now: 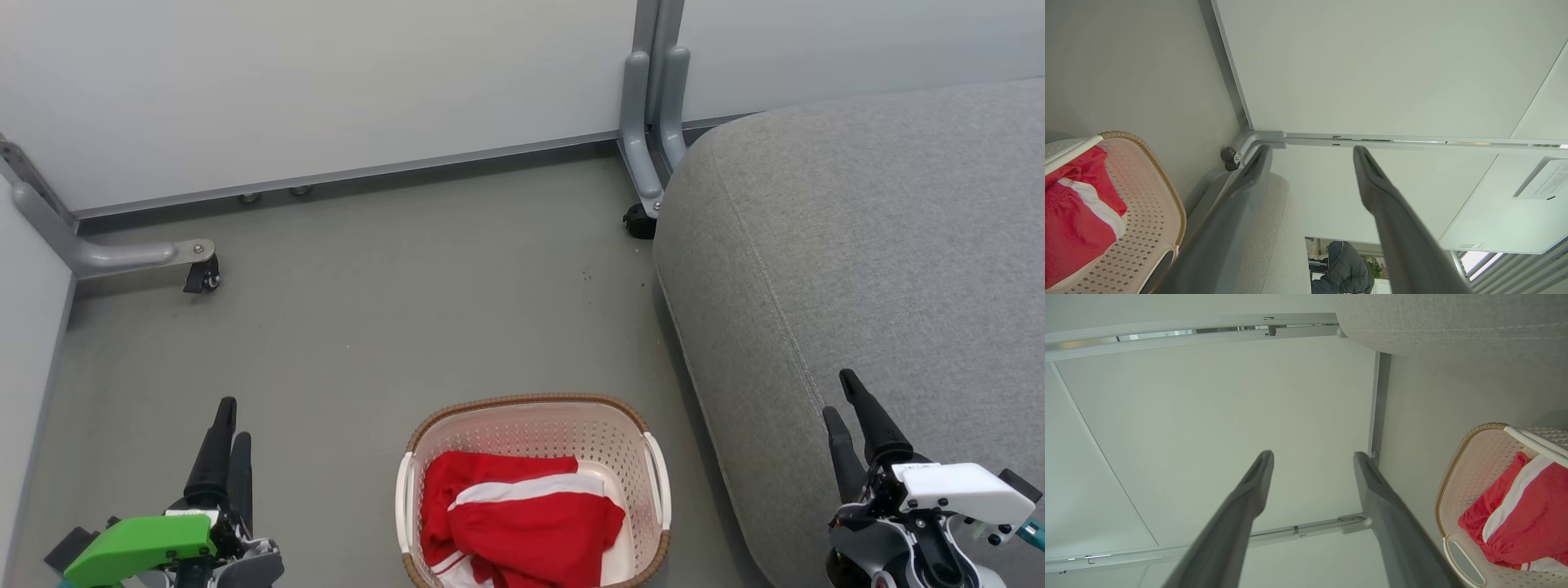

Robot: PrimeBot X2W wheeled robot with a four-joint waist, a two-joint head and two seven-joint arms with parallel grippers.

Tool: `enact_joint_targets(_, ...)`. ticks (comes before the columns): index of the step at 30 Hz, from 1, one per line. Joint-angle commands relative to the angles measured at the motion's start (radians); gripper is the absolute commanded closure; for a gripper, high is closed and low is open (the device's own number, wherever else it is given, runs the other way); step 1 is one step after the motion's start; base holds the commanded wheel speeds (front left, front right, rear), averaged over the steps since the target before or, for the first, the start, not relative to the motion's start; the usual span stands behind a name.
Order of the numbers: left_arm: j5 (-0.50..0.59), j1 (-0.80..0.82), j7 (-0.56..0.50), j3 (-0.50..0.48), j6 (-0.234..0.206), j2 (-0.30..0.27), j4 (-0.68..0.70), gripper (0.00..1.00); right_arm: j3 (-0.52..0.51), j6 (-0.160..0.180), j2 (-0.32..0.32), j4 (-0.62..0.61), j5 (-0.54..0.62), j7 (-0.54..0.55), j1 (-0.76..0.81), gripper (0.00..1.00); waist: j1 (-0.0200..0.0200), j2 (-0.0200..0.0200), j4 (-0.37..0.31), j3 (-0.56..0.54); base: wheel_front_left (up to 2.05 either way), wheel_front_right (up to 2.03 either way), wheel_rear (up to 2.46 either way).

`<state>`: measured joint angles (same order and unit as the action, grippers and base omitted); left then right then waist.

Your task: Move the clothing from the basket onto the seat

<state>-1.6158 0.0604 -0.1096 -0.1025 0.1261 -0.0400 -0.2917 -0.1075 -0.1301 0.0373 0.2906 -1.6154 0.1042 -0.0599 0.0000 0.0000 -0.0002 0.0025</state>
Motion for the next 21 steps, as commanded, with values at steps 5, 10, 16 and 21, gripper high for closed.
enact_joint_targets(5, 0.014, 0.009, 0.030, 0.028, 0.001, -0.006, 0.044, 0.00, 0.014, 0.000, 0.005, -0.035, 0.054, -0.033, -0.007, 0.00, 0.0000, 0.0000, -0.001, -0.001, 0.00, 0.00, 0.00)
enact_joint_targets(10, 0.070, 0.004, 0.062, 0.052, 0.001, -0.017, 0.055, 0.00, 0.025, 0.000, 0.006, -0.051, 0.155, -0.056, 0.000, 0.00, 0.0000, 0.0000, -0.002, -0.002, 0.00, 0.00, 0.00)
enact_joint_targets(16, 0.253, -0.003, 0.089, 0.042, 0.002, -0.014, 0.076, 0.00, 0.031, 0.000, 0.007, -0.069, 0.309, -0.083, 0.012, 0.00, 0.0000, 0.0000, -0.002, -0.004, 0.00, 0.00, 0.00)
enact_joint_targets(21, 0.403, -0.016, 0.110, 0.051, 0.002, -0.008, 0.102, 0.00, 0.045, 0.000, 0.007, -0.085, 0.440, -0.104, 0.019, 0.00, 0.0000, 0.0000, -0.002, -0.005, 0.00, 0.00, 0.00)
